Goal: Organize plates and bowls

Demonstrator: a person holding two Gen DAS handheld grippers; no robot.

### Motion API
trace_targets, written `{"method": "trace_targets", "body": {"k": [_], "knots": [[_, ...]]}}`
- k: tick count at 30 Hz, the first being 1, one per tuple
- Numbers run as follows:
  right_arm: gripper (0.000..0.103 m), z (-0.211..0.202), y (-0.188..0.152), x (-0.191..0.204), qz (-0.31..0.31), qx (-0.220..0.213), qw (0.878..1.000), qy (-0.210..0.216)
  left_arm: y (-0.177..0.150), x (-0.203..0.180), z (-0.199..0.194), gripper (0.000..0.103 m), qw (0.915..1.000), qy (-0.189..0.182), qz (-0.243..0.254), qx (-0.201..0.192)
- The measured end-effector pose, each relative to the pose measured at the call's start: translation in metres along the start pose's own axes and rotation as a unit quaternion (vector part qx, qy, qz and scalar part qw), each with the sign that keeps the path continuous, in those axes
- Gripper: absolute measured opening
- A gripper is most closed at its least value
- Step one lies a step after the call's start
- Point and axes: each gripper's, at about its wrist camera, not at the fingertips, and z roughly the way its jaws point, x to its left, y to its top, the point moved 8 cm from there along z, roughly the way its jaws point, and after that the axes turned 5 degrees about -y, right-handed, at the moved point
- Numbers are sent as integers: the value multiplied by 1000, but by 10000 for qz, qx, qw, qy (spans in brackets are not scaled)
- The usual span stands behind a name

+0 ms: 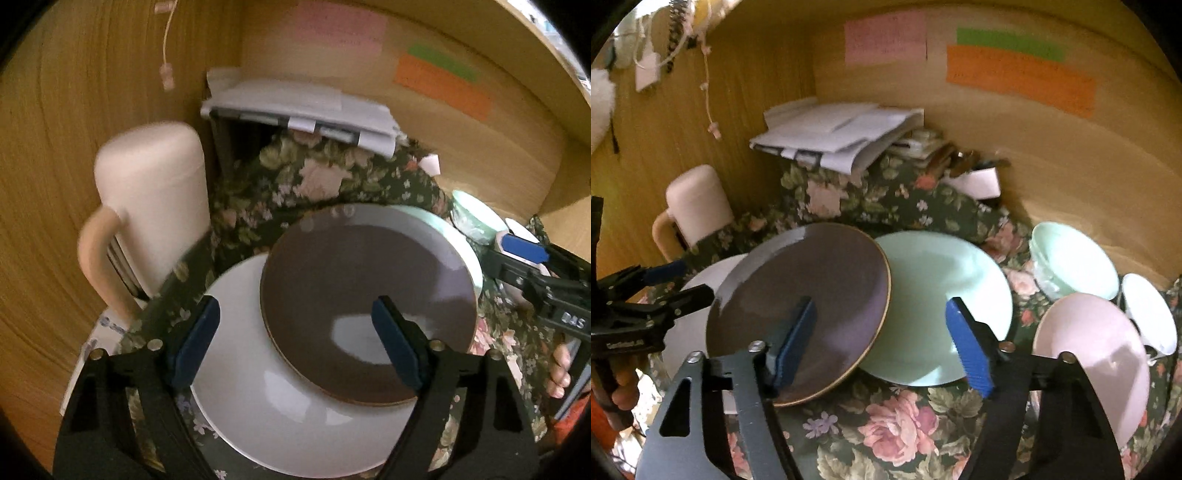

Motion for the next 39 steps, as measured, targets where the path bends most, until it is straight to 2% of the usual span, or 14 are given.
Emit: {"method": "trace_targets", "body": {"k": [5, 13, 16, 19, 23, 27, 39], "knots": [[52, 18, -2, -3, 41, 257, 9996, 102, -6, 9, 12, 83, 9996, 69, -166, 202], [37, 34, -6, -2, 4, 464, 9988, 178, -15, 11, 26, 54, 9984, 42, -168, 542], [34, 38, -6, -1, -10, 493, 9986, 200, -16, 11, 29, 52, 9977, 63, -201, 641], [24, 42, -5, 2, -59, 531, 9982, 267, -17, 13, 33, 46, 9967, 50, -281, 764], [16, 47, -6, 3, -52, 590, 9977, 328, -20, 14, 36, 46, 9957, 43, -345, 863], [15, 48, -6, 1, 70, 588, 9971, 479, -22, 13, 37, 46, 9954, 34, -308, 908], [15, 52, -6, 3, -3, 576, 9973, 444, -16, 10, 35, 46, 9948, -91, -256, 985]]}}
